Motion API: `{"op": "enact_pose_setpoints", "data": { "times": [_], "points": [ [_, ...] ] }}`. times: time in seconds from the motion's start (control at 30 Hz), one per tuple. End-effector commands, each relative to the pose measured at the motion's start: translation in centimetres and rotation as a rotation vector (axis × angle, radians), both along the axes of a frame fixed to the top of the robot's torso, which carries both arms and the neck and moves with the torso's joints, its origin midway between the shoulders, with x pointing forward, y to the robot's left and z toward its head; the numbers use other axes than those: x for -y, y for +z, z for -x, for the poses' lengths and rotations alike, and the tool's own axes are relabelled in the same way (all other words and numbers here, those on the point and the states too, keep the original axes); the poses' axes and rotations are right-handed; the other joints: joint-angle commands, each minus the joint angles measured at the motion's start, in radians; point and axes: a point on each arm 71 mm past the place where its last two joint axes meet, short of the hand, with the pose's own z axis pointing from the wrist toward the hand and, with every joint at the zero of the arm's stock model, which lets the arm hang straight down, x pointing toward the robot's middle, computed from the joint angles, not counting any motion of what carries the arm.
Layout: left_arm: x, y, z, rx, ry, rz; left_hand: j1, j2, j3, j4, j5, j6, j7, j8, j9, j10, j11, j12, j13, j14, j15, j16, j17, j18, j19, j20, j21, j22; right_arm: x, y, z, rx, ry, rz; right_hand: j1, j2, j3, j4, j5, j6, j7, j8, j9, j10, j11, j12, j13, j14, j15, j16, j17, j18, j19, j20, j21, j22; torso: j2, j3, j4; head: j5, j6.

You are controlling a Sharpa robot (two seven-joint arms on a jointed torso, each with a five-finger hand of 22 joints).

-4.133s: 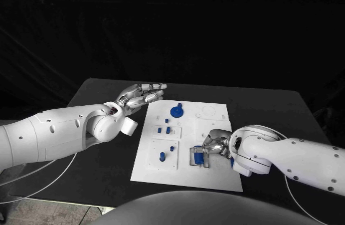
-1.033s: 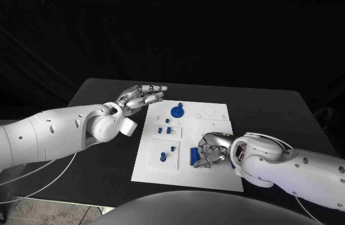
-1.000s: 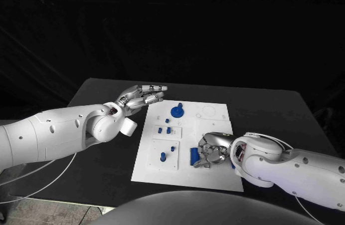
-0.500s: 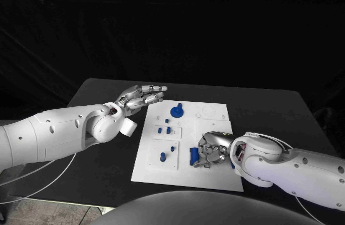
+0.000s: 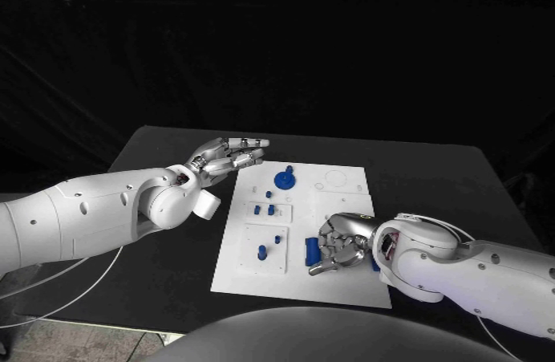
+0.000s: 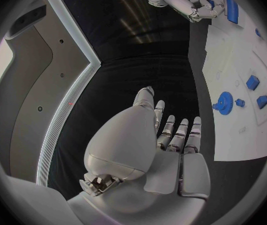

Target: Assemble the parts on the task board

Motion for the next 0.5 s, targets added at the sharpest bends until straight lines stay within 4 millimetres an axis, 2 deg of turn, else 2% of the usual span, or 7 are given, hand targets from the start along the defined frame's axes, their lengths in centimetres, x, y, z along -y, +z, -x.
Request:
{"op": "enact_pose_setpoints", "data": {
  "times": [0.03, 0.1, 0.17, 0.2, 0.27, 0.37, 0.5],
  "points": [
    [0.2, 0.1, 0.1, -0.001, -0.017, 0.013, 0.011, 0.002, 0.001, -0.008, 0.007, 0.003, 0.005, 0.006, 0.001, -0.001, 0.004, 0.006, 0.001, 0.004, 0.0, 0.007, 0.001, -0.004, 0.008, 0.002, 0.002, 0.0, 0.8, 0.8, -0.3, -0.016, -0.058, -0.061, -0.084, 0.015, -0.006, 0.001, -0.002, -0.057, 0.002, -0.081, 0.009, 0.105, -0.003, 0.004, 0.263, 0.1, -0.006, 0.003, 0.237, 0.006, 0.058, -0.005, -0.004, 0.226, 0.0, -0.0002, -0.0005, 0.001, 0.0],
    [0.2, 0.1, 0.1, -0.002, -0.017, 0.013, 0.011, 0.002, 0.001, -0.008, 0.007, 0.003, 0.005, 0.006, 0.001, -0.001, 0.004, 0.006, 0.001, 0.004, 0.0, 0.007, 0.001, -0.004, 0.008, 0.002, 0.002, 0.0, 1.9, 1.9, -1.0, -0.013, -0.104, -0.069, -0.176, 0.055, 0.003, 0.0, 0.003, -0.064, 0.007, -0.123, -0.022, 0.105, 0.003, 0.004, 0.263, 0.1, -0.004, 0.003, 0.237, 0.006, 0.059, -0.003, -0.003, 0.226, 0.001, -0.0003, -0.0004, -0.001, 0.0],
    [0.1, 0.1, 0.1, -0.002, -0.016, 0.012, 0.011, 0.002, 0.001, -0.008, 0.007, 0.003, 0.005, 0.006, 0.001, -0.001, 0.004, 0.006, 0.001, 0.004, 0.0, 0.007, 0.001, -0.004, 0.008, 0.002, 0.002, 0.0, 3.2, 3.1, -1.8, -0.018, -0.145, -0.061, -0.253, 0.137, 0.011, -0.007, 0.003, -0.066, 0.013, -0.17, -0.063, 0.105, 0.011, 0.004, 0.263, 0.101, -0.001, 0.005, 0.241, 0.005, 0.06, 0.001, -0.001, 0.227, 0.0, -0.0009, -0.001, -0.002, 0.0],
    [0.1, 0.1, 0.1, -0.002, -0.015, 0.011, 0.011, 0.002, 0.001, -0.008, 0.007, 0.004, 0.005, 0.006, 0.001, -0.001, 0.005, 0.007, 0.001, 0.004, 0.0, 0.007, 0.001, -0.004, 0.009, 0.002, 0.002, 0.0, 3.5, 3.4, -1.9, -0.019, -0.153, -0.057, -0.264, 0.15, 0.007, -0.007, 0.018, -0.063, 0.017, -0.184, -0.076, 0.105, 0.011, 0.004, 0.263, 0.101, 0.003, 0.006, 0.241, 0.005, 0.061, 0.002, 0.0, 0.227, 0.0, -0.0011, -0.001, -0.003, 0.0],
    [0.2, 0.1, 0.1, -0.002, -0.015, 0.01, 0.012, 0.002, 0.002, -0.009, 0.008, 0.006, 0.006, 0.007, 0.002, 0.0, 0.006, 0.009, 0.001, 0.005, 0.0, 0.008, 0.001, -0.004, 0.009, 0.002, 0.003, 0.0, 4.8, 4.5, -2.6, -0.027, -0.187, -0.031, -0.255, 0.188, 0.007, -0.007, 0.137, -0.049, 0.025, -0.245, -0.139, 0.105, 0.016, 0.004, 0.263, 0.102, 0.01, 0.007, 0.244, 0.004, 0.062, 0.007, 0.004, 0.229, -0.001, -0.0019, -0.0004, -0.005, 0.0],
    [0.2, 0.0, 0.0, -0.003, -0.015, 0.009, 0.014, 0.002, 0.002, -0.01, 0.008, 0.007, 0.007, 0.008, 0.002, 0.002, 0.007, 0.012, 0.001, 0.006, 0.0, 0.009, 0.001, -0.004, 0.01, 0.002, 0.003, 0.0, 6.8, 5.6, -3.2, -0.038, -0.224, 0.029, -0.155, 0.194, 0.021, -0.037, 0.391, -0.014, 0.032, -0.321, -0.226, 0.105, 0.023, 0.004, 0.263, 0.102, 0.016, 0.007, 0.244, 0.004, 0.063, 0.013, 0.006, 0.229, -0.002, -0.0017, -0.0005, -0.006, 0.0],
    [0.3, 0.0, 0.0, -0.003, -0.015, 0.009, 0.014, 0.002, 0.002, -0.01, 0.008, 0.008, 0.007, 0.008, 0.002, 0.002, 0.008, 0.012, 0.002, 0.006, 0.0, 0.01, 0.002, -0.003, 0.011, 0.001, 0.003, 0.001, 8.6, 6.0, -3.4, -0.05, -0.241, 0.128, -0.075, 0.182, 0.033, -0.054, 0.547, 0.019, 0.034, -0.371, -0.288, 0.105, 0.026, 0.004, 0.263, 0.101, 0.018, 0.004, 0.239, 0.004, 0.063, 0.016, 0.006, 0.229, 0.0, -0.0002, -0.0002, -0.012, 0.0]
  ]
}}
